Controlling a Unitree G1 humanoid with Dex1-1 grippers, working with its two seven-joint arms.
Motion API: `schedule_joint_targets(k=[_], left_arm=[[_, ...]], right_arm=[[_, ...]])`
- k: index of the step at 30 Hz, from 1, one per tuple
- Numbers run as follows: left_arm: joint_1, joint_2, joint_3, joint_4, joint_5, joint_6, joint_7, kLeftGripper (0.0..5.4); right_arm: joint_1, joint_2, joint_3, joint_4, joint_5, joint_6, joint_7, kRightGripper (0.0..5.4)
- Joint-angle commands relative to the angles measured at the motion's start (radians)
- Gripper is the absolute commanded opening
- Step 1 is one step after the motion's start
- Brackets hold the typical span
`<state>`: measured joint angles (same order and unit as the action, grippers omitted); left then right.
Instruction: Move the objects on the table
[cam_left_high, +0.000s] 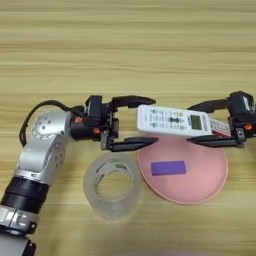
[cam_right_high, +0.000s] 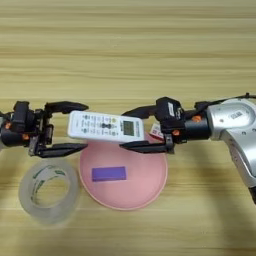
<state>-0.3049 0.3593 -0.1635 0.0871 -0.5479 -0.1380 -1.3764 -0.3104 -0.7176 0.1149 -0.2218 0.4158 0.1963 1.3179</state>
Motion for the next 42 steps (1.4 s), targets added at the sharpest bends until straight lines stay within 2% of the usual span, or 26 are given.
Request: schedule_joint_targets(k=[1,7,24,37,42], left_arm=[[-0.011,-0.001,0.004,0.006,0.022,-0.015,-0.006,3.39],[-0.014,-0.004,0.005,0.008,0.021,-0.017,-0.006,2.87],[-0.018,-0.007,0.009,0.01,0.02,-0.02,-0.004,2.86],[-0.017,-0.003,0.011,0.017,0.022,-0.031,-0.007,2.86],[-0.02,-0.003,0.009,0.029,0.029,-0.04,-0.007,2.86]], right_arm=[[-0.009,-0.009,-0.006,-0.025,0.019,0.014,-0.001,2.91],[-0.01,-0.008,-0.006,-0.028,0.02,0.017,0.002,2.91],[-0.013,0.002,0.006,-0.006,0.006,0.008,-0.002,2.91],[-0.013,0.011,0.001,-0.008,0.015,0.012,-0.01,4.32],[-0.018,0.021,-0.017,-0.014,0.046,0.028,-0.016,4.86]])
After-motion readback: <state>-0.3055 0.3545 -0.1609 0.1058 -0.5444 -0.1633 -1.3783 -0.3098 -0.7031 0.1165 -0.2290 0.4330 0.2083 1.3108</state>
